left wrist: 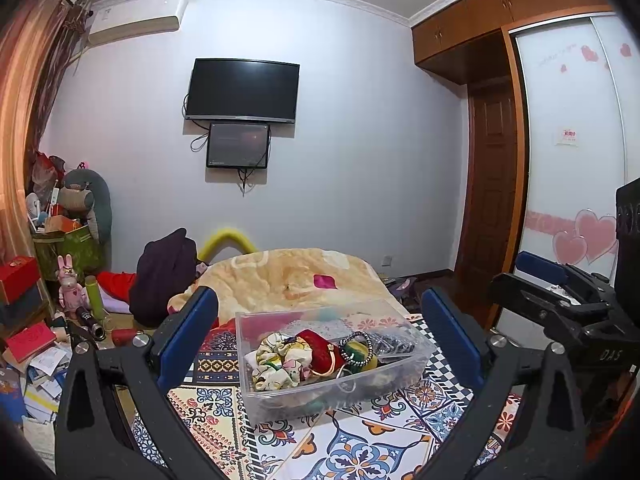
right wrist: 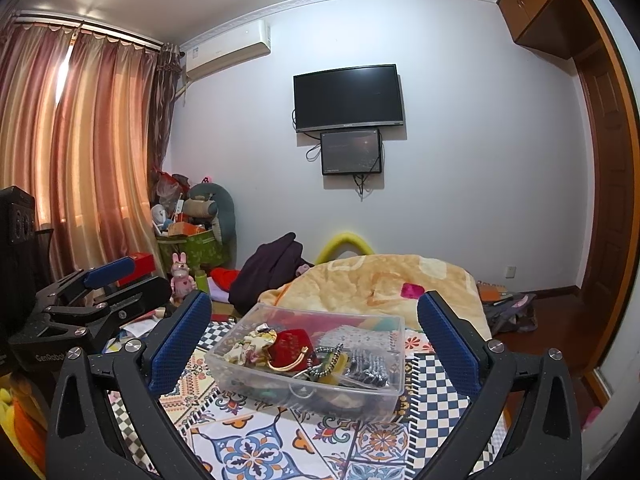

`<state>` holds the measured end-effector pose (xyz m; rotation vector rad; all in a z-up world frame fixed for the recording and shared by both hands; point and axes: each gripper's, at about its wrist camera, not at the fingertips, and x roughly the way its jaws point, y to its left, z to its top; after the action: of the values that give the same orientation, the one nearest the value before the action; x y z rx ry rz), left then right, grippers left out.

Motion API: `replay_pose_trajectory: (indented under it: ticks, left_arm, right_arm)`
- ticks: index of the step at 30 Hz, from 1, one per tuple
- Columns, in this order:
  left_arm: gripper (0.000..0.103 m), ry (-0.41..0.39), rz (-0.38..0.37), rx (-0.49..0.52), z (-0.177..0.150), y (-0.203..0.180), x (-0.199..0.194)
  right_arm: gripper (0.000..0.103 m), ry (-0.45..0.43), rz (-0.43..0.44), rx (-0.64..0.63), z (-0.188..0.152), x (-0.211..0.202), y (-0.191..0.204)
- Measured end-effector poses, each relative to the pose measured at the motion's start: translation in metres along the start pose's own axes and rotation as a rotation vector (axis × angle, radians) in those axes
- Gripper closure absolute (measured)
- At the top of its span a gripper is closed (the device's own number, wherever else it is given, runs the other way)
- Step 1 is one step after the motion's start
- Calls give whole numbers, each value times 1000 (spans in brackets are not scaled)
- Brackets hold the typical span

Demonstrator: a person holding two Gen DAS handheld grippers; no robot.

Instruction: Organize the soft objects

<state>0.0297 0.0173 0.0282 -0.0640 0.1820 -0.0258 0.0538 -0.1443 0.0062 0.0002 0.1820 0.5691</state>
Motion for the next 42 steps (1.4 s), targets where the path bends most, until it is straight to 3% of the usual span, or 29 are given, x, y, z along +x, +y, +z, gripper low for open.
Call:
replay_pose_trajectory:
  ticks: [42]
  left_arm:
    - [0, 22, -24, -23, -1, 4, 3]
  right_arm:
    - [0, 20, -4, -1, -1, 9, 2]
